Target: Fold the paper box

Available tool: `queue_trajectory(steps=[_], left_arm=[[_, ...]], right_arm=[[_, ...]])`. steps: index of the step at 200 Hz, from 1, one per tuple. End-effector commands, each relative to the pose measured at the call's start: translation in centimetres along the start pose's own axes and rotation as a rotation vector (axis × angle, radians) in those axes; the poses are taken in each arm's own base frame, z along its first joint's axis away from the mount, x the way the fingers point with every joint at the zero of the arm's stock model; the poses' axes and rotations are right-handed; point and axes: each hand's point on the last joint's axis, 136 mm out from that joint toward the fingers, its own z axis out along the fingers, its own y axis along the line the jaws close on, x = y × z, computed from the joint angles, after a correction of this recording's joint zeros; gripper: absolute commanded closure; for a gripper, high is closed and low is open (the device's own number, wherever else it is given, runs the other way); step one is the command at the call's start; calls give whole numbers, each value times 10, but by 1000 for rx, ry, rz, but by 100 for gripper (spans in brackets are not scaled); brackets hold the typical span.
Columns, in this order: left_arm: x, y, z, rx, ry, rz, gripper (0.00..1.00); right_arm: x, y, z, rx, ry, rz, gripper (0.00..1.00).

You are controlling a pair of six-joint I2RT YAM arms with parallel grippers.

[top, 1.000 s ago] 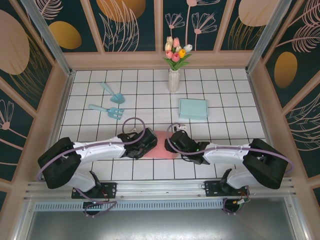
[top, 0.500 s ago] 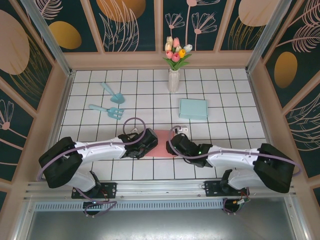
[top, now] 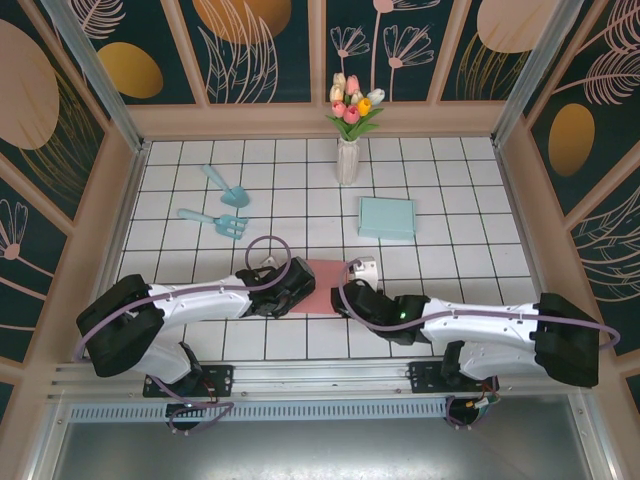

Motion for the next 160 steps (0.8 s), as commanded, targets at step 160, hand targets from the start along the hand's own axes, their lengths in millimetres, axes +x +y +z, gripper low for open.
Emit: queue_trajectory(steps=[160], left_arm=[[-1,64,11,-219,-18,37,26]], right_arm=[[41,19,6,-164,66,84,65]])
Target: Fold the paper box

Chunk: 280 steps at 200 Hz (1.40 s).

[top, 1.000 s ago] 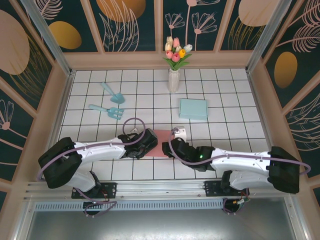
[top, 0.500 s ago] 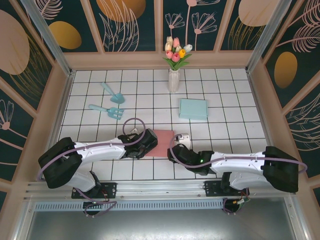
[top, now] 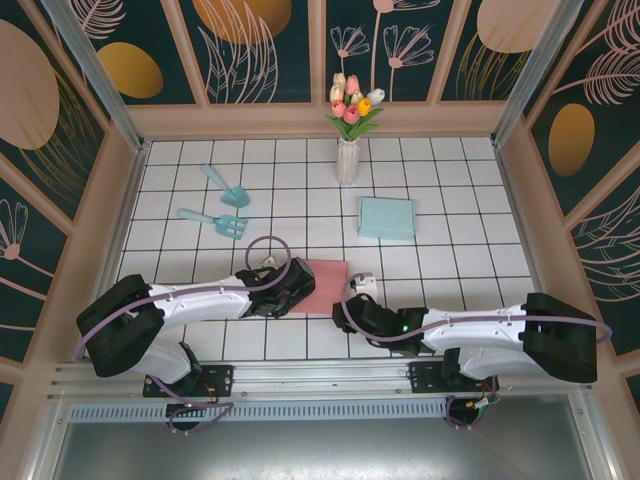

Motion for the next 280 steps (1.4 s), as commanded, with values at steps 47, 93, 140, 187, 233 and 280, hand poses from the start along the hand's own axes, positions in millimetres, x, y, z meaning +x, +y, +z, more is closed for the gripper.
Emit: queue_trajectory(steps=[47,93,140,187,233,280], left_arm=[[0,65,10,-221,-15,36,27],[-2,67,9,-229,-25,39,27],[-3,67,9,-239,-32,44,27],[-5,68,9,-242,-39,48,27],[-9,72,8,-273,-59,75,27],[-11,77,10,-304,-72,103,27]], right_arm=[[2,12,1,-39,-11,-14,69],[3,15,2,-67,-29,-36,69],[5,23,1,-107,-33,-51,69],[7,20,5,-85,-32,-98,69],[10,19,7,-83,-34,-137,69],[9,25,4,-102,-29,-135,69]])
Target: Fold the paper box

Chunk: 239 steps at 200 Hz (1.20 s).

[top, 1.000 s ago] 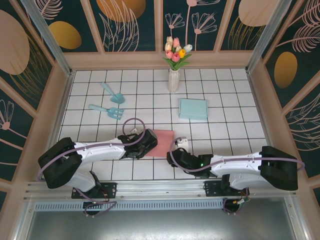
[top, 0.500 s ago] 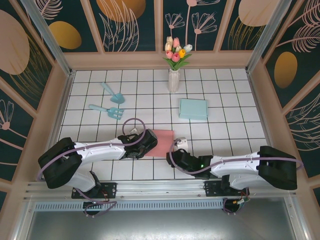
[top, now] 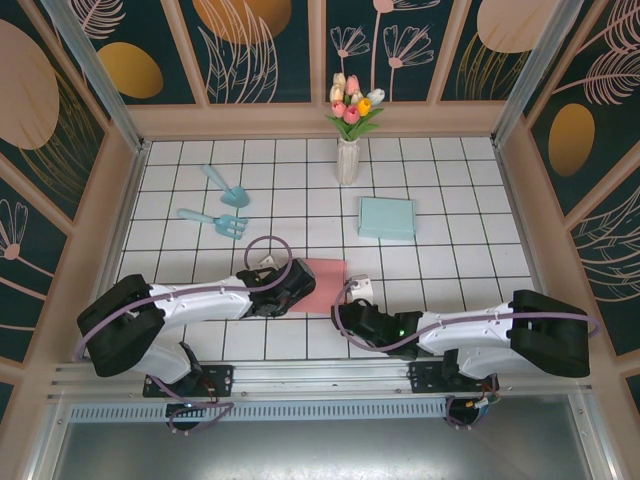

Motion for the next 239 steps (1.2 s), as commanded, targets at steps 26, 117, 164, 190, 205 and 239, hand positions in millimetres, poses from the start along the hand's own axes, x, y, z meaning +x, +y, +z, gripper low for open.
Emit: queue_trajectory(steps=[26,117,164,190,205,239], left_arm=[[-2,76,11,-292,-26,96,27],[-2,77,15,-307,-27,111,27],[-2,79,16,-314,-29,115,27],[0,80,19,-317,-23,117,27],[1,81,20,-321,-19,119,27],[1,84,21,-328,-20,126,27]], right_arm=[[2,25,-6,-109,20,-3,68],[1,26,-9,-118,14,-8,68],[7,9,-2,-54,-8,-54,69],[10,7,1,-63,-16,-72,70],[11,8,2,-78,-23,-86,70],[11,0,6,-47,-52,-114,75]])
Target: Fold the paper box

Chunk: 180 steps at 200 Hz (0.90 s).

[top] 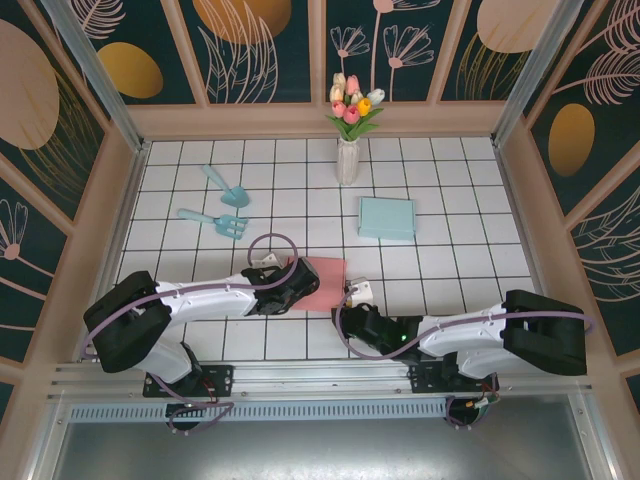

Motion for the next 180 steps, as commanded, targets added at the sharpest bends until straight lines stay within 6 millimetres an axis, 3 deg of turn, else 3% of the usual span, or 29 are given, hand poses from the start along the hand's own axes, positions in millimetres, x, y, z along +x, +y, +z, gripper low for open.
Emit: queue_trajectory(steps=[1,52,180], left_arm=[[10,83,19,-295,27,89,27],[7,89,19,-311,7,97,26],[10,95,38,-350,34,121,26]], right_arm=[[8,3,2,-22,1,-46,75],[17,-29,11,131,-13,-98,76],[7,-50,16,244,-98,-175,69]])
